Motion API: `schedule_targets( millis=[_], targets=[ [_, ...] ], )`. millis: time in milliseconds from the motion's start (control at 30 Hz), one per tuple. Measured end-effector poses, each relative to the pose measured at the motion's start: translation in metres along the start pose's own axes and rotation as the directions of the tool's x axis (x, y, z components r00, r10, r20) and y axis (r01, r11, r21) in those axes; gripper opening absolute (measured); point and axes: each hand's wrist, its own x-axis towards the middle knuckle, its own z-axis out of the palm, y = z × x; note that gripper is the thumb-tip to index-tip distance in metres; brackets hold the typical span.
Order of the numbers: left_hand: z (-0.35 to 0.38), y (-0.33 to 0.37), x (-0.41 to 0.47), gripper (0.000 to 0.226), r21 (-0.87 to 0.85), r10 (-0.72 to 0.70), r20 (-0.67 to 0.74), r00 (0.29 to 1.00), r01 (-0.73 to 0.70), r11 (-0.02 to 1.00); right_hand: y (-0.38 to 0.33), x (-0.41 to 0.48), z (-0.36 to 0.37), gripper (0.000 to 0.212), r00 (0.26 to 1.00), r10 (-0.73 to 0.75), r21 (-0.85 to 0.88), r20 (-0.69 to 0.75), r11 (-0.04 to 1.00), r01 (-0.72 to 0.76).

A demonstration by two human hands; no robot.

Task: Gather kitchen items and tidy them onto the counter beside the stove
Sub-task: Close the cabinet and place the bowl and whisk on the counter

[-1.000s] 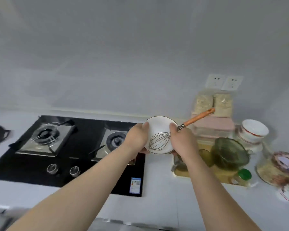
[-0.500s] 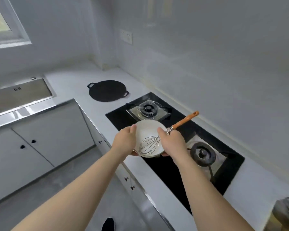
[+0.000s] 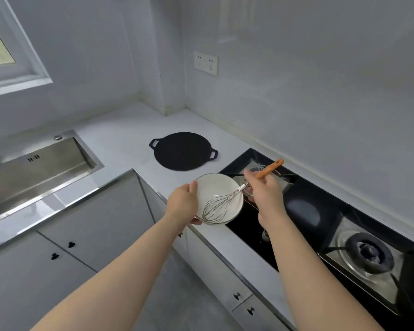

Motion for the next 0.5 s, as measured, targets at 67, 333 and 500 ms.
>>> schedule_targets(
  millis=[67,333,500],
  targets=[
    [-0.018,0.000,0.023,0.040,-0.021,-0.021,-0.005,1.000,0.021,1.000,-0.010,0.015,0.020,0.037,1.000,-0.004,-0.085,-0.021,0.996,0.003],
    [-0.073,0.003,0.132,0.045,-0.091,-0.128,-0.046,0.991,0.123,0.988,-0.021,0.095,0.114,0.036,0.998,-0.048,-0.060,0.038,0.997,0.050],
    [-0.117,0.013,0.222,0.044,-0.145,-0.148,-0.144,0.978,0.127,0.981,-0.032,0.168,0.180,0.030,0.998,-0.013,0.175,-0.069,0.984,0.025]
  ],
)
